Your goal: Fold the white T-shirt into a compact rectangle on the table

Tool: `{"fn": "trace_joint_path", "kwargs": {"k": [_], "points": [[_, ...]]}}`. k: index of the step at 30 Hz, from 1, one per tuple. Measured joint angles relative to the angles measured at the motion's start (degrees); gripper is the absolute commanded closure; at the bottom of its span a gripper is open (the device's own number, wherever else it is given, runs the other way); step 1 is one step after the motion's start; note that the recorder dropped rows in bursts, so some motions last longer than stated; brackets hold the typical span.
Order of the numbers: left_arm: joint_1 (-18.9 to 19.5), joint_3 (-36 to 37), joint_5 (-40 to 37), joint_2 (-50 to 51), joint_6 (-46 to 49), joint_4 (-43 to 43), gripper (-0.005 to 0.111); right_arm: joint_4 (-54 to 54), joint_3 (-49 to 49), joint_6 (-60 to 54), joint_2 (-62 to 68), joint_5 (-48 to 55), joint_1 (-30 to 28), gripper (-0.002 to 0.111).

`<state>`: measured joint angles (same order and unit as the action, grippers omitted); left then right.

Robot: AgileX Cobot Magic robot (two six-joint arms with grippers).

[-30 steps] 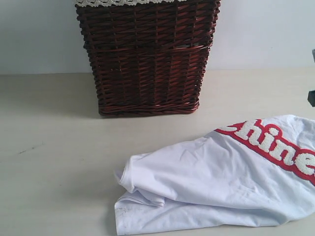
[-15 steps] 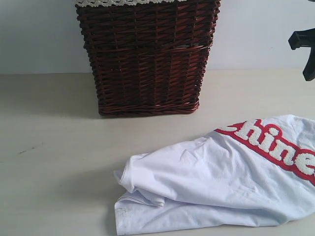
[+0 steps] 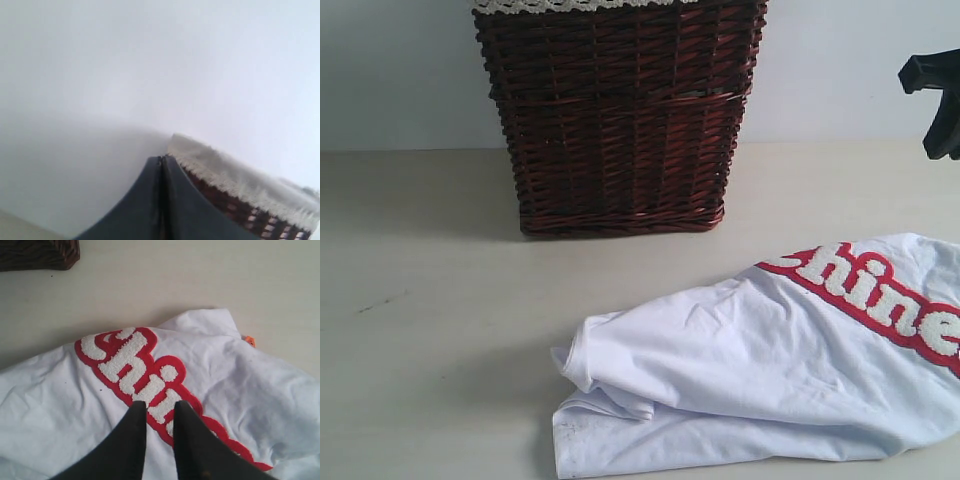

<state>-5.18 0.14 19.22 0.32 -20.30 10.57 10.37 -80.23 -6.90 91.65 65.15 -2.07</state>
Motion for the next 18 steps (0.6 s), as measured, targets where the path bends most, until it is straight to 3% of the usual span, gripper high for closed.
{"fn": "trace_joint_path", "kwargs": {"k": [2, 3, 5, 8, 10, 13, 15, 18], "points": [[0.0, -1.2, -1.2, 0.0, -6.8, -4.1, 0.107, 0.0, 0.0, 0.0, 0.0, -0.1, 0.0, 0.088], [-0.3, -2.8, -3.6, 0.0, -12.4, -10.6, 0.107, 0.0, 0.0, 0.0, 0.0, -0.1, 0.0, 0.088], [-2.0, -6.7, -5.4, 2.1, -28.1, -32.8, 0.107, 0.0, 0.0, -0.1, 0.0, -0.1, 0.0, 0.088], [-4.9, -14.6, -2.5, 11.4, -61.3, -67.6, 0.105, 0.2, 0.0, -0.2, 0.0, -0.1, 0.0, 0.088], [-6.2, -20.2, 3.1, 20.3, -78.2, -86.6, 0.094, 0.2, 0.0, -0.3, 0.0, 0.0, 0.0, 0.088], [-6.5, -25.6, 10.2, 33.8, -89.7, -101.3, 0.061, 0.2, 0.0, -0.7, 0.0, 1.0, 0.0, 0.088], [-6.5, -26.4, 11.3, 42.3, -92.2, -105.0, 0.043, 0.2, 0.0, -1.1, 0.0, 1.1, 0.0, 0.088], [-6.5, -26.5, 13.2, 54.9, -90.8, -106.5, 0.041, 0.2, 0.0, -1.1, 0.0, 1.1, 0.0, 0.088]]}}
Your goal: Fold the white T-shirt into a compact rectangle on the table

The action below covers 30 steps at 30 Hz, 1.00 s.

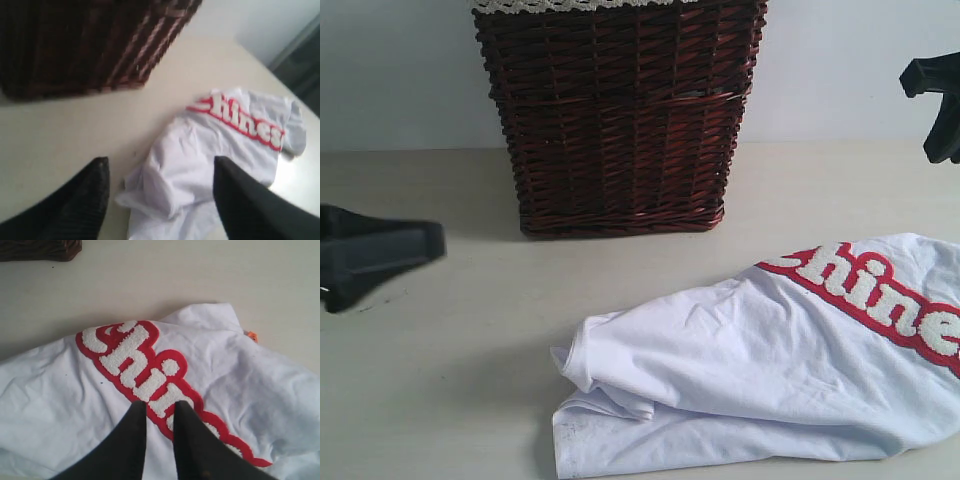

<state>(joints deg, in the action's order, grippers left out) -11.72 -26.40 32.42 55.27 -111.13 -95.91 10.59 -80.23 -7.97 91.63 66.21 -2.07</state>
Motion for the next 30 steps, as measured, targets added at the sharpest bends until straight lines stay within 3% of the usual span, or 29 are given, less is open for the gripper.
{"fn": "trace_joint_path", "kwargs": {"k": [3, 7, 11, 16, 21, 25, 27, 28, 30], "points": [[-1.0, 1.1, 4.2, 12.7, 12.5, 7.5, 0.048, 0.0, 0.0, 0.0, 0.0, -0.8, 0.0, 0.088], [-7.9, 1.9, 10.1, 26.5, 32.7, 20.9, 0.047, 0.0, 0.0, -0.3, 0.0, -1.0, 0.0, 0.088], [-14.6, 1.3, 9.2, 35.6, 48.6, 31.9, 0.037, 0.4, 0.0, -0.4, 0.0, -1.0, 0.0, 0.088], [-16.6, -1.6, 5.0, 41.2, 59.6, 41.2, 0.039, 0.8, 0.0, -0.4, 0.0, -1.0, 0.0, 0.088], [-16.9, -5.4, 1.8, 44.1, 62.5, 43.0, 0.075, 0.9, 0.0, -0.4, 0.0, -1.0, 0.0, 0.088], [-19.6, -6.9, 4.4, 46.3, 62.6, 42.3, 0.080, 1.5, 0.0, -0.6, 0.0, -1.0, 0.0, 0.088], [-22.3, -7.7, 4.7, 47.0, 62.7, 41.3, 0.098, 1.6, 0.0, -0.7, 0.0, -0.9, 0.0, 0.088], [-22.8, -8.2, 3.2, 47.0, 62.9, 40.9, 0.106, 1.6, 0.0, -0.7, 0.0, -0.9, 0.0, 0.088], [-23.1, -10.3, -5.1, 45.6, 62.1, 40.9, 0.107, 1.7, 0.0, -0.7, 0.0, -0.5, 0.0, 0.088]]}}
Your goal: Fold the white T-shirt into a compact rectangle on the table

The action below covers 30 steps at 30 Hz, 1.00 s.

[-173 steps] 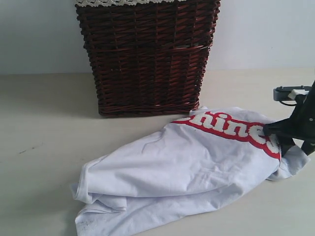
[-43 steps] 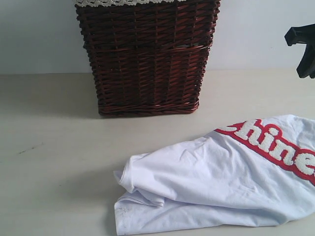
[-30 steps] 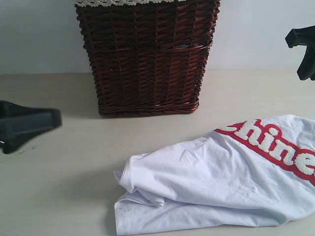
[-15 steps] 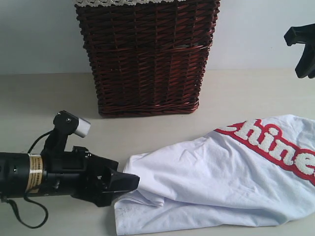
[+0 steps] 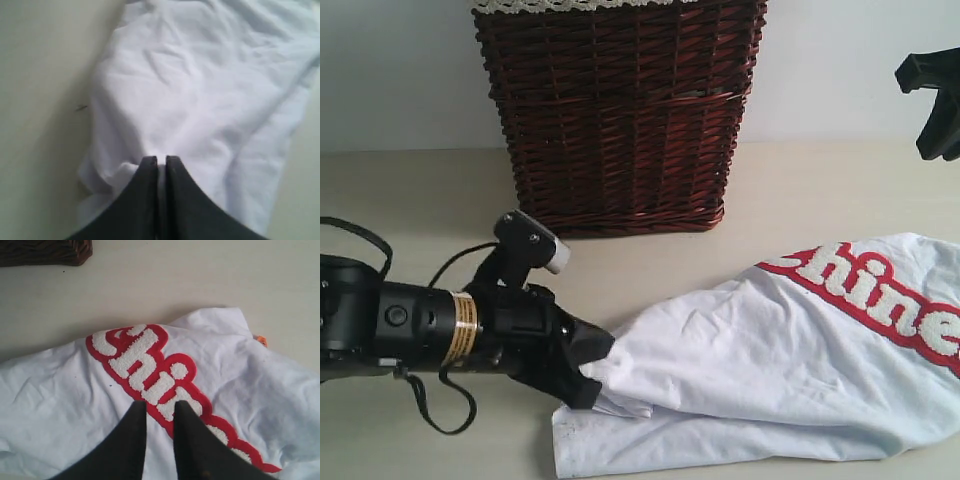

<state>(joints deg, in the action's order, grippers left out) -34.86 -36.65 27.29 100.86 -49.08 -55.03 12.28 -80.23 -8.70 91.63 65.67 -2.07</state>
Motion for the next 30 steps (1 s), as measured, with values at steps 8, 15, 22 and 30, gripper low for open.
{"fn": "trace_joint_path", "kwargs": {"k": [8, 15, 22, 30], "points": [[0.6, -17.4, -33.2, -16.5, 2.9, -1.3, 0.099, 0.0, 0.0, -0.1, 0.0, -0.5, 0.0, 0.088], [7.6, -21.6, -47.9, -15.4, -2.7, 0.0, 0.031, 1.2, 0.0, -0.7, 0.0, 1.3, 0.0, 0.088], [8.3, -21.4, -50.0, -18.5, 0.3, 12.5, 0.045, 0.1, 0.0, -1.0, 0.0, 1.2, 0.0, 0.088], [1.5, -14.8, -51.1, -17.2, 36.5, 50.4, 0.050, -13.0, 6.8, 6.8, 4.5, -0.9, -1.2, 0.057]]}}
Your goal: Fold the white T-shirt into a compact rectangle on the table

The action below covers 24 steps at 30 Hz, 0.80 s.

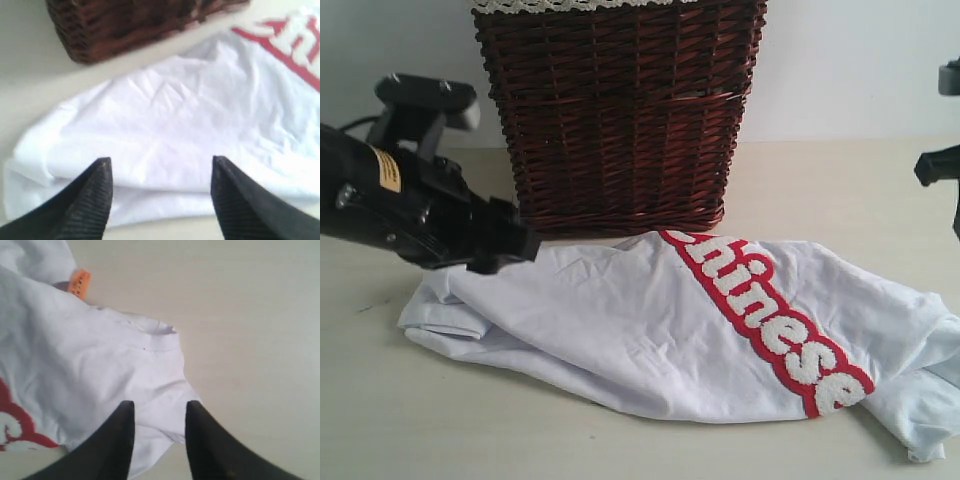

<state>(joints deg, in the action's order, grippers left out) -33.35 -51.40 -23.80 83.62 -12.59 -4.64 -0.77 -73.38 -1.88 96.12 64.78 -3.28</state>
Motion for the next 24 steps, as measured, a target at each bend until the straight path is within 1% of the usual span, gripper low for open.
{"fn": "trace_joint_path", "kwargs": {"k": [2, 4, 7, 10, 11, 13, 14, 15, 16, 17, 18, 19, 20, 21, 24], "points": [[-0.9, 1.7, 0.0, 0.7, 3.9, 4.6, 0.050, 0.1, 2.0, 0.0, 1.6, -1.6, -1.0, 0.052], [-1.1, 3.0, -0.1, 0.8, 5.4, 6.1, 0.050, 0.8, 3.5, 0.0, 3.1, -3.5, -1.6, 0.053], [-1.1, 4.8, 1.5, 0.8, 6.3, 6.8, 0.050, 1.2, 5.3, -0.7, 5.3, -6.4, -1.9, 0.055], [-1.1, 5.9, 3.9, 0.8, 7.0, 7.0, 0.050, 6.3, 7.0, -5.5, 7.6, -7.7, -2.0, 0.058], [-1.1, 6.2, 4.6, 0.8, 7.2, 7.2, 0.050, 8.3, 7.5, -7.2, 8.3, -7.9, -2.0, 0.062], [-1.1, 6.6, 5.4, 0.8, 7.3, 7.3, 0.050, 13.4, 8.1, -11.8, 9.8, -8.4, -2.0, 0.076], [-1.1, 6.6, 5.5, 0.8, 7.5, 7.4, 0.052, 16.0, 8.2, -13.9, 10.4, -8.5, -2.0, 0.098], [-1.6, 7.0, 5.9, 0.8, 8.1, 7.6, 0.056, 21.5, 8.4, -18.2, 10.8, -8.4, -2.0, 0.108], [-2.0, 7.0, 5.9, 0.8, 8.7, 7.6, 0.065, 23.8, 8.4, -20.4, 10.8, -7.8, -2.0, 0.108], [-3.5, 7.0, 6.1, 1.0, 10.1, 7.8, 0.071, 30.2, 8.4, -26.1, 10.8, -5.2, -2.0, 0.108], [-4.7, 7.0, 6.3, 1.2, 10.9, 7.9, 0.082, 32.6, 8.4, -28.2, 10.8, -3.7, -2.0, 0.108], [-7.1, 7.0, 7.4, 1.8, 12.6, 7.9, 0.087, 36.5, 8.4, -31.4, 10.8, -0.1, -1.4, 0.108], [-8.5, 7.0, 8.2, 2.3, 13.5, 7.9, 0.095, 37.2, 8.4, -32.2, 10.7, 1.5, -0.6, 0.108], [-10.8, 7.1, 9.7, 3.4, 14.9, 7.9, 0.099, 37.3, 8.4, -33.1, 10.4, 3.3, 1.2, 0.108], [-13.8, 7.1, 12.7, 5.9, 17.1, 7.9, 0.107, 37.3, 8.4, -33.5, 9.4, 4.1, 6.2, 0.108]]}}
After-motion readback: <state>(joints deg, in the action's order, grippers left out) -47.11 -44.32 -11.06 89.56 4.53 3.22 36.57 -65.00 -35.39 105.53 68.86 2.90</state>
